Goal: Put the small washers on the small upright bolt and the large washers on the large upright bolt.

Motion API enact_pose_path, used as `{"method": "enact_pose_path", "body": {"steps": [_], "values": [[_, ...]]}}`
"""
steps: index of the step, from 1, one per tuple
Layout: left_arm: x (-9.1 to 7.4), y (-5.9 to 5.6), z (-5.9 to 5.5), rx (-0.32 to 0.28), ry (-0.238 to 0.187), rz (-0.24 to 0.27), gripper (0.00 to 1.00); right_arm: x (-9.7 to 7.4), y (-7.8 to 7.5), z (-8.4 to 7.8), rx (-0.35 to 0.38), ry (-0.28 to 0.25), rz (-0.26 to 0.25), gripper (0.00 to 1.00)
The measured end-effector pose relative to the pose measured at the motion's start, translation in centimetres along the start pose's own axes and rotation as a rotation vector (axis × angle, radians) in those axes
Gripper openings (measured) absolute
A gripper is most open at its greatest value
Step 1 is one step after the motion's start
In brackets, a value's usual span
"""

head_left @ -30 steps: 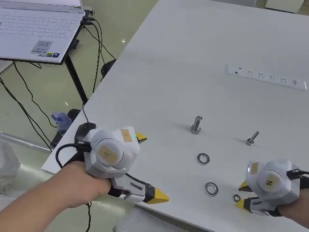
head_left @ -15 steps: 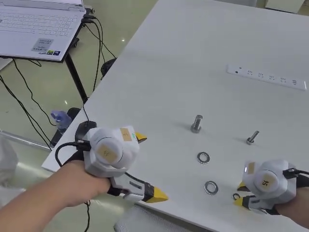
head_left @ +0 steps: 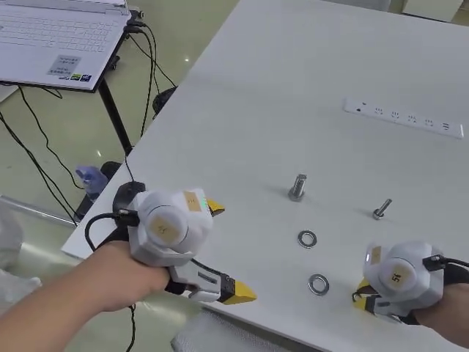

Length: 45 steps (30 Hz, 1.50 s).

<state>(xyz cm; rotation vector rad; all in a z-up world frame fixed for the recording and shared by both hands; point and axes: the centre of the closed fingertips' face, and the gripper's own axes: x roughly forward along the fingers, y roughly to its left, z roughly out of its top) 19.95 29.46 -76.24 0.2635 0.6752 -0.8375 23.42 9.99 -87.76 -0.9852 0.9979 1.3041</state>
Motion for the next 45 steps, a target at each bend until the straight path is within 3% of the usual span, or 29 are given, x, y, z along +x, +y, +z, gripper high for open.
{"method": "enact_pose_path", "body": {"steps": [2,8,16,31,38,45], "values": [[-0.1,0.0,0.0,0.001,0.001,0.000,0.87,0.0,0.0,0.1,0.039,-0.010,0.005,0.13],[-0.3,0.1,0.1,0.001,0.001,0.005,0.86,-0.4,0.2,0.2,0.051,-0.025,0.018,0.13],[-0.1,0.0,0.6,0.000,-0.007,0.010,0.86,-1.9,-1.0,-0.4,0.075,-0.022,0.011,0.13],[0.2,-0.5,0.3,0.006,0.010,0.006,0.85,-4.8,-5.2,-2.8,0.128,-0.008,-0.033,0.13],[0.1,-0.5,0.2,0.009,0.017,0.006,0.85,-5.8,-8.0,-2.9,0.168,-0.020,-0.060,0.13],[0.0,-0.3,0.3,0.009,0.013,0.007,0.85,-6.7,-9.8,-2.1,0.181,-0.028,-0.083,0.13]]}}
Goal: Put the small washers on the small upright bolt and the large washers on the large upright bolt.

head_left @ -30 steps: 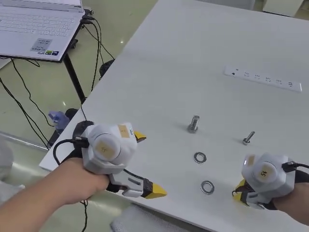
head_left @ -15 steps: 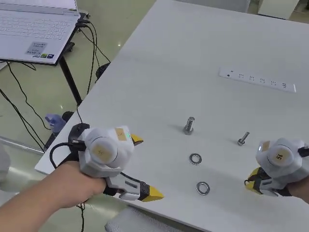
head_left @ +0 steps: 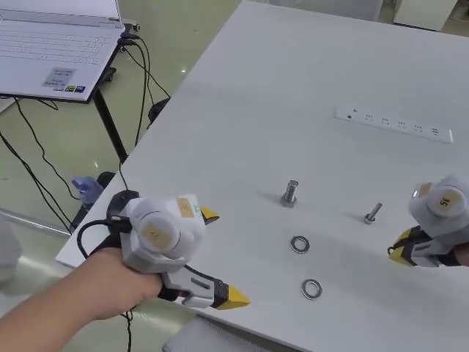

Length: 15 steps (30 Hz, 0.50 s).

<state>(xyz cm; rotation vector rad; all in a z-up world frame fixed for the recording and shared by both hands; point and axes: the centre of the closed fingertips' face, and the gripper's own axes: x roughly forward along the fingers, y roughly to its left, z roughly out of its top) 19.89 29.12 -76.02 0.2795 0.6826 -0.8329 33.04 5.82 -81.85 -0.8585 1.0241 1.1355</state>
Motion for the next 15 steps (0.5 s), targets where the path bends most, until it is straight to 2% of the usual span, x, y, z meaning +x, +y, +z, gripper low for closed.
{"method": "enact_pose_path", "body": {"steps": [7,15], "values": [[0.1,0.2,-0.1,0.001,0.005,-0.002,0.85,-0.9,-1.4,1.3,-0.002,-0.001,-0.024,0.13],[0.2,0.3,-0.3,-0.005,0.008,-0.002,0.84,-1.5,-3.5,2.4,-0.037,0.011,-0.046,0.13]]}}
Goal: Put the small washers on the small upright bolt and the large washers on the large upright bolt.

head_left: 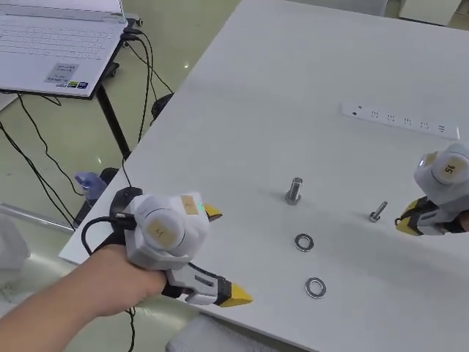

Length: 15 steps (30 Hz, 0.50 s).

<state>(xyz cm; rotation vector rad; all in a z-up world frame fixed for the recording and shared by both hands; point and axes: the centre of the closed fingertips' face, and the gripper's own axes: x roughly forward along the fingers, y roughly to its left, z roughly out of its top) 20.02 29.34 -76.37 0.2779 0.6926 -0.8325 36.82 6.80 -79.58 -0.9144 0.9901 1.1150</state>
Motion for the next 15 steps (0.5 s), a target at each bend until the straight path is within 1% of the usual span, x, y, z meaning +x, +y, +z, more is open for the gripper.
{"method": "enact_pose_path", "body": {"steps": [6,15], "values": [[0.0,0.4,0.0,-0.012,-0.011,0.014,0.85,0.1,-1.6,0.6,0.001,-0.001,-0.012,0.13],[-0.1,0.5,-0.4,-0.016,-0.004,0.017,0.84,0.9,-2.7,1.5,-0.003,-0.003,-0.009,0.13]]}}
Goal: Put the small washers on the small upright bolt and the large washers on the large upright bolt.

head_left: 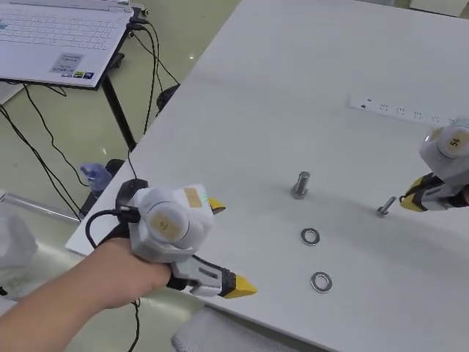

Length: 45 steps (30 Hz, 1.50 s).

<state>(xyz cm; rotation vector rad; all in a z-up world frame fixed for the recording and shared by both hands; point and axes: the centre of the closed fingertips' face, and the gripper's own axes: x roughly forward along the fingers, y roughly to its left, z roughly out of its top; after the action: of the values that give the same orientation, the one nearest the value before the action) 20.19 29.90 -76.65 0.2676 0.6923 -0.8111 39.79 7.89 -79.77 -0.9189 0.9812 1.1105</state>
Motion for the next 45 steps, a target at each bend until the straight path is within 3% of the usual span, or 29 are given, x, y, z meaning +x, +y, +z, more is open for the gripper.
{"method": "enact_pose_path", "body": {"steps": [7,45], "values": [[-0.1,0.4,-0.1,-0.004,0.003,0.002,0.83,0.7,-0.9,0.5,-0.005,-0.003,0.006,0.13],[0.6,1.2,-0.5,-0.018,0.008,-0.020,0.81,4.1,-0.3,-0.3,-0.046,0.073,0.049,0.13]]}}
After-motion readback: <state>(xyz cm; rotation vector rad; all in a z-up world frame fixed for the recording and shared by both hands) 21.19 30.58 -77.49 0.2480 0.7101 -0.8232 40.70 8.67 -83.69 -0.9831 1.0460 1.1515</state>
